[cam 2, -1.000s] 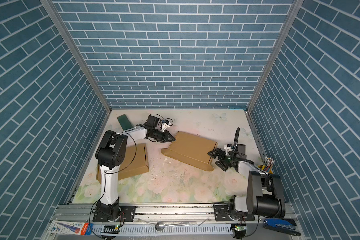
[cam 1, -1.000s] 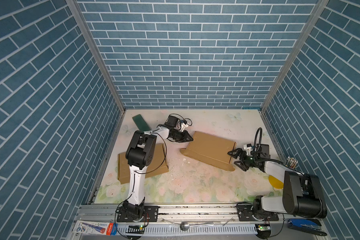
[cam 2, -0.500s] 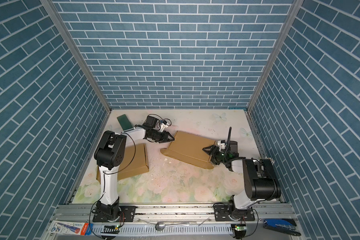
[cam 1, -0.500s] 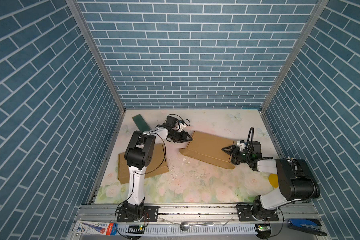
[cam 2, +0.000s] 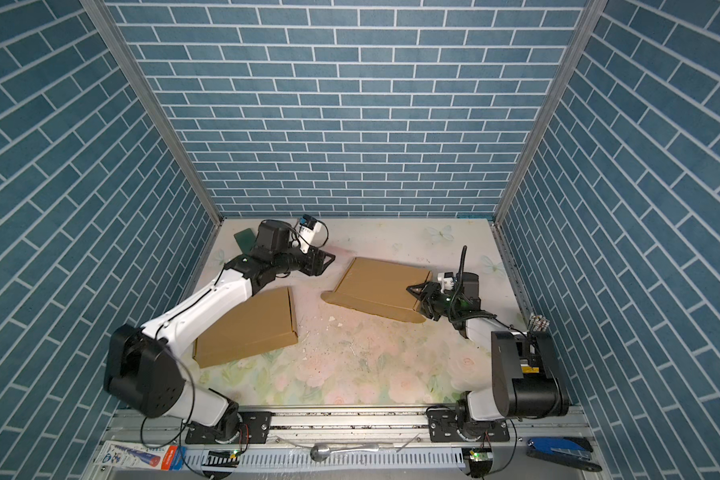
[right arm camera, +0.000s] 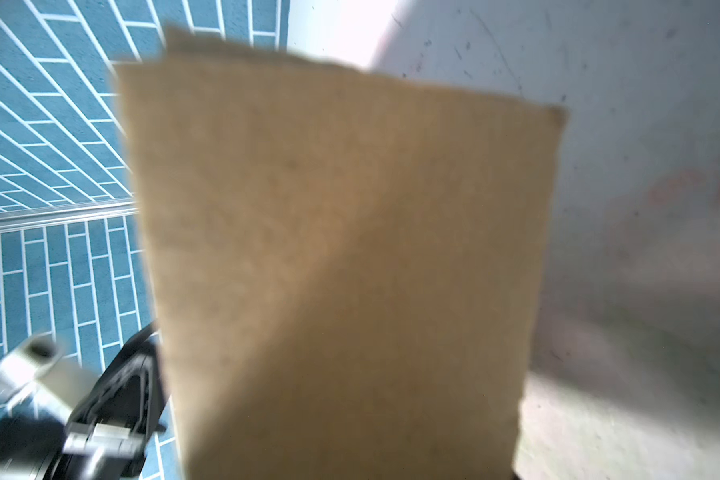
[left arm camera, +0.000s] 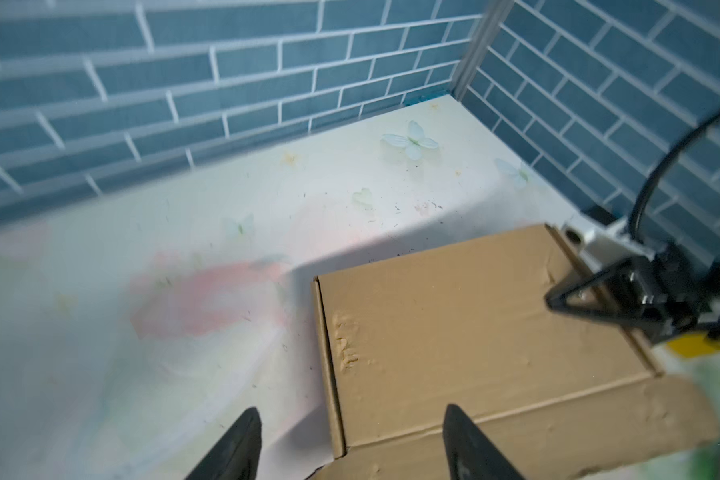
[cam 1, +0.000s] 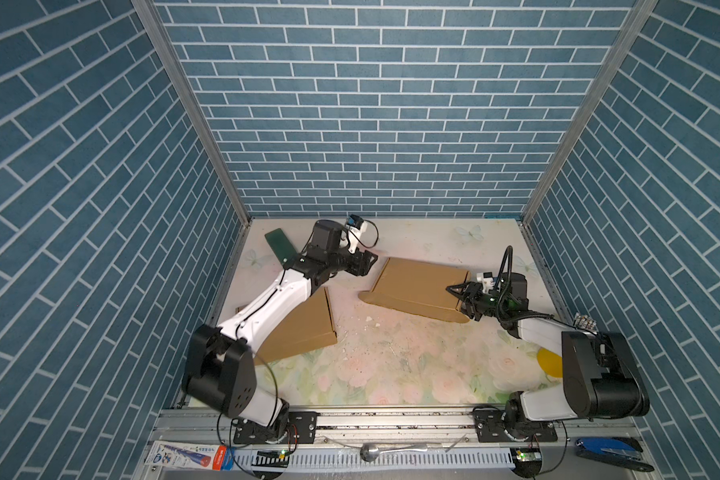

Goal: Fold the paper box

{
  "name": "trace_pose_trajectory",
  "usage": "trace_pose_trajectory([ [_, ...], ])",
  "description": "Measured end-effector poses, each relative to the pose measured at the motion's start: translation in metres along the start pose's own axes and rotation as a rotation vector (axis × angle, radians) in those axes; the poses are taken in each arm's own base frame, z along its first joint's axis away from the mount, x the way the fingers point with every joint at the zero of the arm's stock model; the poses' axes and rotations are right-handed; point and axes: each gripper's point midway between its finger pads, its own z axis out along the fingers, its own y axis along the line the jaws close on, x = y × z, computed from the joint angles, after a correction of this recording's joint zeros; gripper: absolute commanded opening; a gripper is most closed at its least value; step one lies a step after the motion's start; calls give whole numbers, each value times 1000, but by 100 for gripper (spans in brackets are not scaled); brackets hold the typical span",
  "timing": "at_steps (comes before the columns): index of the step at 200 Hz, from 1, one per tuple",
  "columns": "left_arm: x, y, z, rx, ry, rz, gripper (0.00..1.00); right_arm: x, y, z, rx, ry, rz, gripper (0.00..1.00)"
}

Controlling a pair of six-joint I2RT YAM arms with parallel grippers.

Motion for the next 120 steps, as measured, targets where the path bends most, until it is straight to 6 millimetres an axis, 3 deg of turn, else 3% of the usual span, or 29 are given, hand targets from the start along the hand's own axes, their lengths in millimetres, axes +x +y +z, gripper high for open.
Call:
trace_pose_trajectory([
  [20,7,-50,-11,23,-30,279,81,-2,8,-4,-1,-1,22,41],
  [38,27,-81,-12,44,-15,494,84,0,14,-7,-9,9,55,39],
  [64,49,-96,-9,51,22,716,86,7,20,-11,-23,33,103,37],
  [120,69,-121,2,75,67,1022,86,24,33,-21,-48,95,164,35],
])
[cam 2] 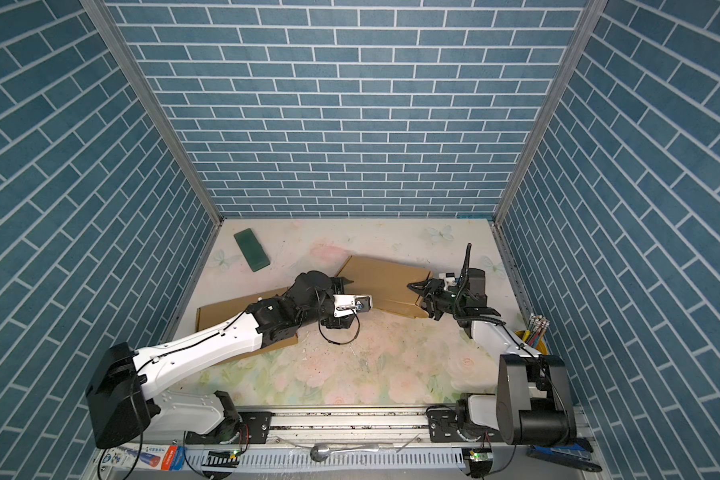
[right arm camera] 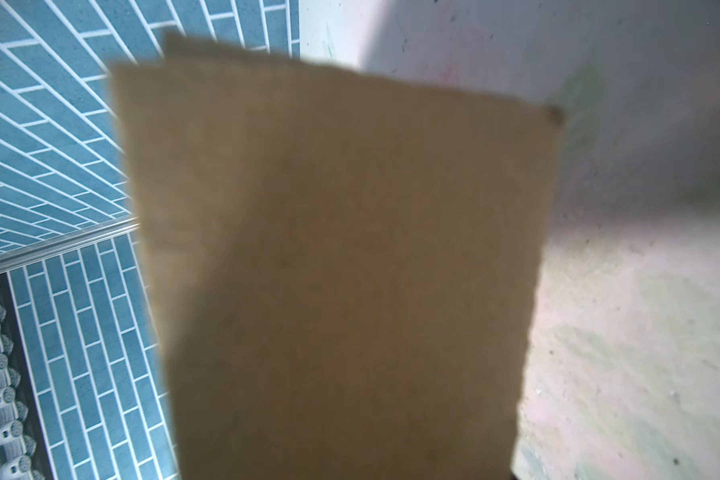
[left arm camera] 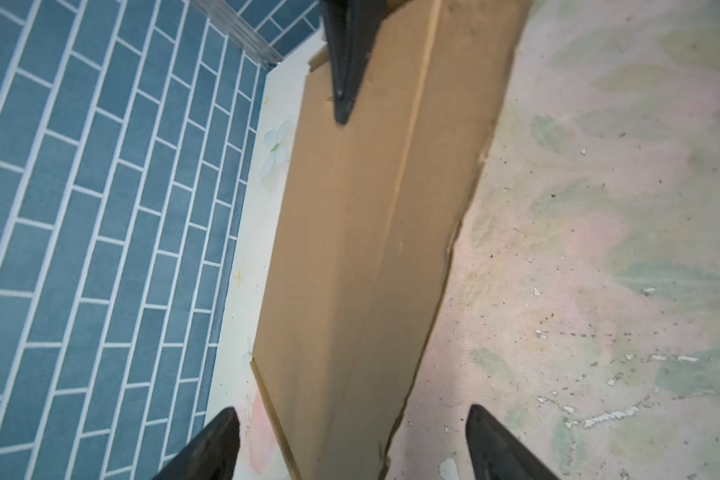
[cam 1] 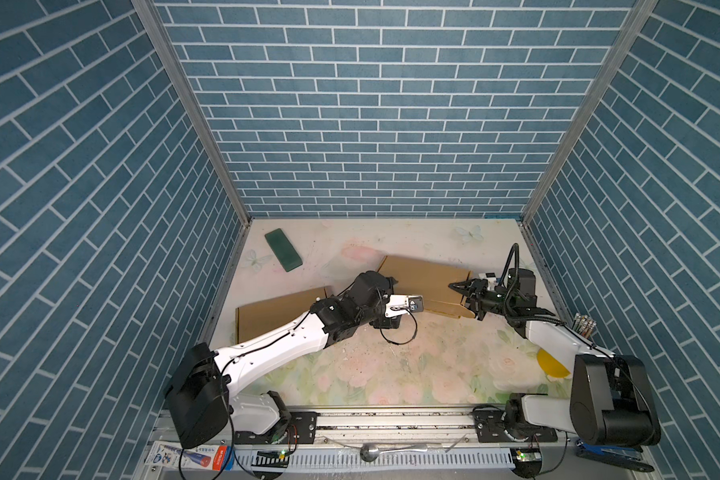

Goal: Fold the paper box

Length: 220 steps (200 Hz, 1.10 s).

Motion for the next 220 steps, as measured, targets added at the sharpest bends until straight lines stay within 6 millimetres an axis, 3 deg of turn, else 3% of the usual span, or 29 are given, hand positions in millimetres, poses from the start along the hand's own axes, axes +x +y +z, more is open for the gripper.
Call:
trace_pose_trajectory([
  [38,4,-13,9,31,34,81,85,8,16,-4,-27,33,24,35],
  [106,20,-6,17,-120,66,236,75,29,20,-10,-33,116,98,31],
  [153,14,9,11,-210,49,289,61,36,22,-12,-20,140,125,34],
  [168,14,10,9,-223,47,301,56,36,26,-12,-22,143,120,37],
  [220,14,10,5,-230,42,306,48,45,29,-14,-24,190,129,67],
])
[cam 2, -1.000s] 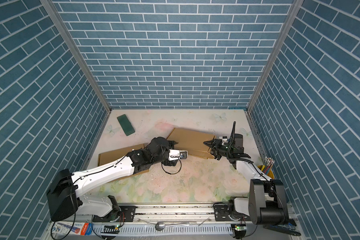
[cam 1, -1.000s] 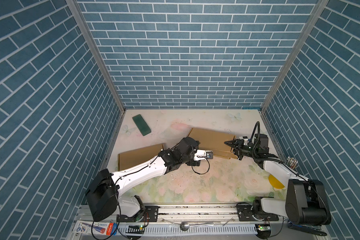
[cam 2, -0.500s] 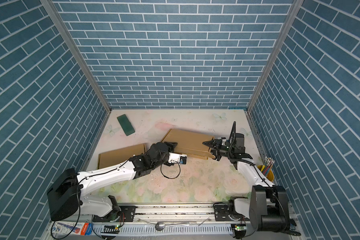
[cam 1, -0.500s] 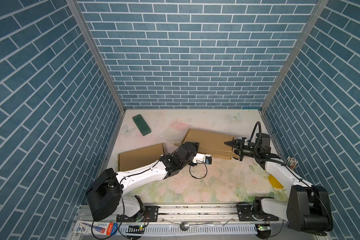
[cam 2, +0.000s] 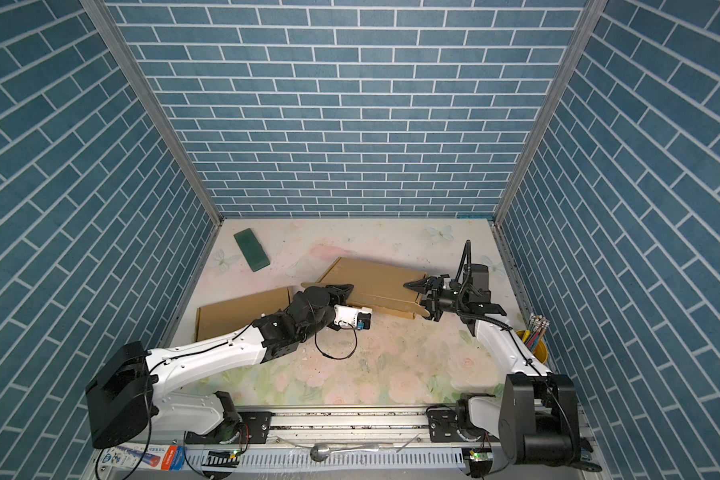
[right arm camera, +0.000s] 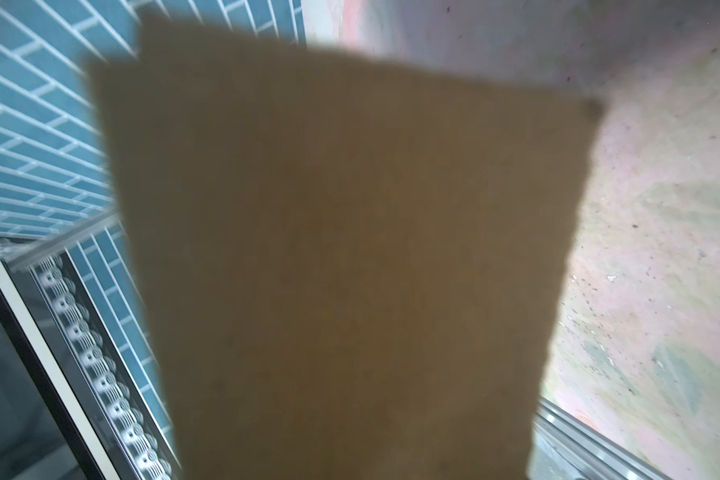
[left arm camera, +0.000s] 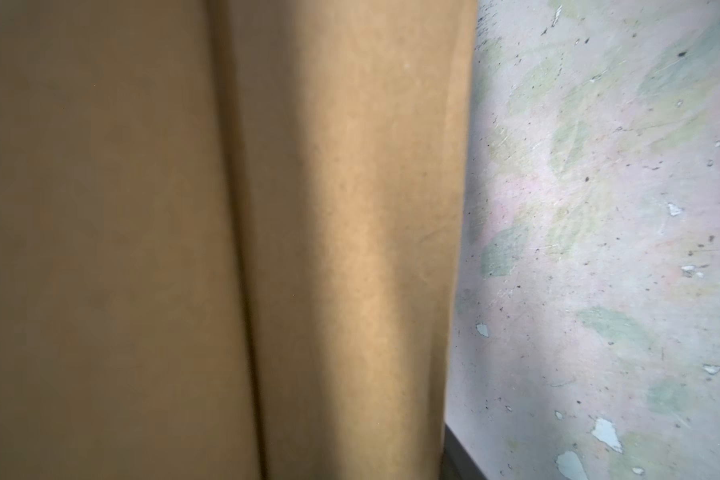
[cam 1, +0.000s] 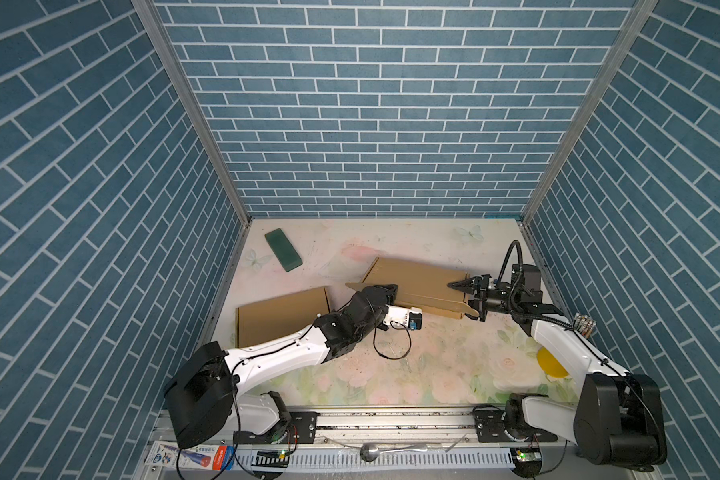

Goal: Fold the paper box

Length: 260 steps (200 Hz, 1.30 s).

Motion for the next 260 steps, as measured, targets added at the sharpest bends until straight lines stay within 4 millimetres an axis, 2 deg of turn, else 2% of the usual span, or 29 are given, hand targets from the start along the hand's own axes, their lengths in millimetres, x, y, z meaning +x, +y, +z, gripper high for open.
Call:
trace_pose_trajectory([
  [28,3,-7,0,29,15,-15,47,6,-1,-1,0,24,-14,75],
  [71,14,-15,-4,123,90,-101,47,-2,-1,-19,-11,-37,-51,78],
  [105,26,-20,-7,292,187,-215,47,-13,-3,-38,43,-124,-126,76],
  [138,26,-15,-13,463,251,-334,48,-18,19,-61,150,-269,-390,75],
  [171,21,-25,-21,644,287,-422,49,1,38,-79,182,-372,-681,76],
  [184,22,-35,-22,723,312,-447,49,5,39,-78,191,-365,-740,77],
  [202,25,-50,-20,821,350,-472,48,10,31,-66,228,-314,-789,77],
  [236,21,-42,-7,875,348,-513,48,9,4,-35,341,-197,-827,77],
  [260,22,-40,-3,895,349,-528,48,-4,-13,-26,412,-167,-806,74],
])
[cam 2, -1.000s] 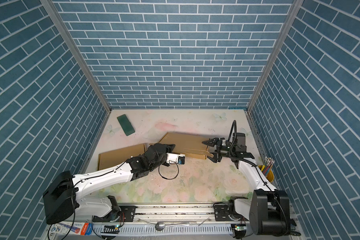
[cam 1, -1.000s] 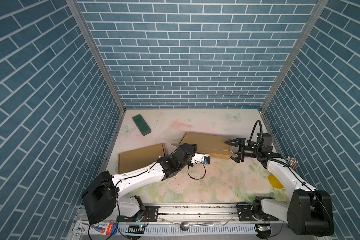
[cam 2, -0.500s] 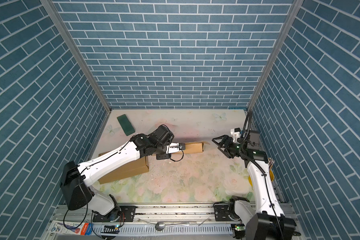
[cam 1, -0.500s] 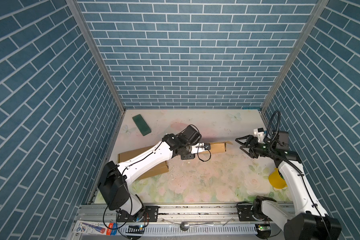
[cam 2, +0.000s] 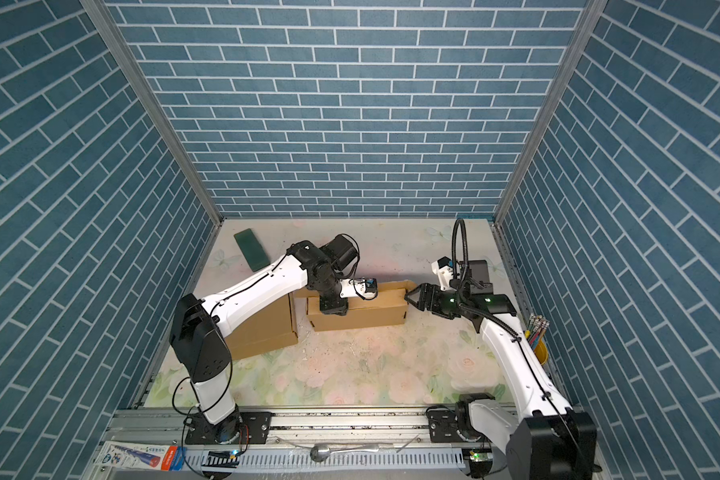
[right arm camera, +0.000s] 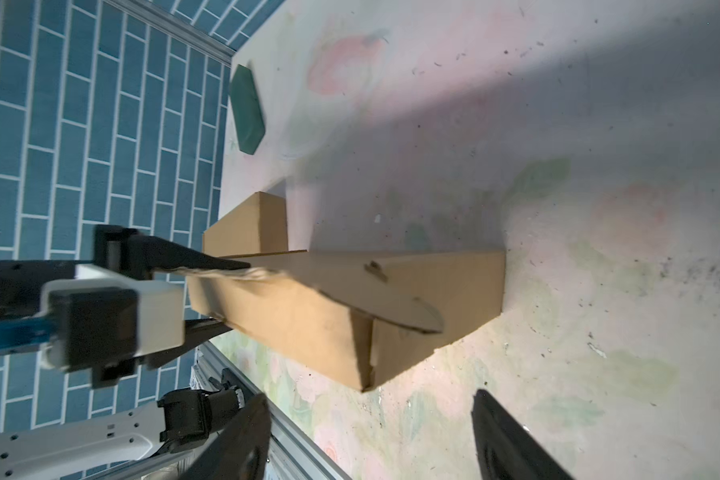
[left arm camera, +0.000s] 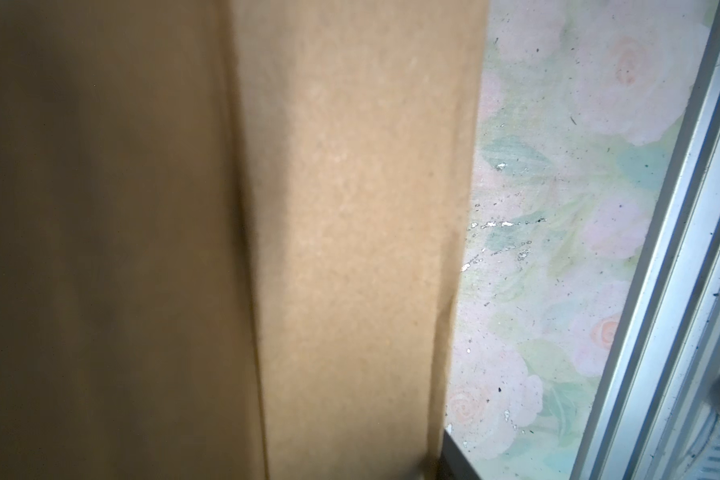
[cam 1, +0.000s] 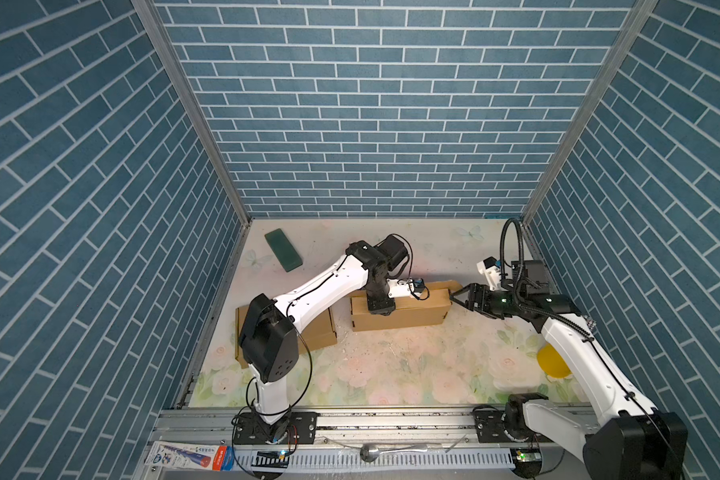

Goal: Fold the paper box

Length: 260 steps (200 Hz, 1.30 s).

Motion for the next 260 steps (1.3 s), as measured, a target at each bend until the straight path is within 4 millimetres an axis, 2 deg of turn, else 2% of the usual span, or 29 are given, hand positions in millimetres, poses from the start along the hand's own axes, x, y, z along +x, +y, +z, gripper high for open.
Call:
trace_pose_trajectory([
  [25,0,2,0,16,-1,-5,48,-2,-10,12,24,24,11,72],
  [58,0,2,0,19,-1,-1,48,-8,-8,26,15,42,-5,69],
  [99,0,6,1,16,-3,-6,47,-15,-7,35,15,38,-23,51],
  [111,0,8,1,13,-6,-10,48,-17,-8,38,18,46,-28,51],
  [127,-1,11,1,9,-9,-13,47,-20,-8,40,20,53,-30,55],
  [151,-1,11,1,13,-10,-10,47,-20,-9,36,38,50,-46,66],
  [175,0,11,1,16,-11,-7,46,-23,-8,21,100,16,-101,67],
  [219,0,11,1,20,-12,-4,45,-61,19,-21,215,-94,-354,60],
  [240,0,12,1,25,-10,-4,45,-65,24,-22,260,-67,-456,53],
  [260,-1,13,1,28,-11,-3,45,-66,23,-13,299,1,-519,50],
])
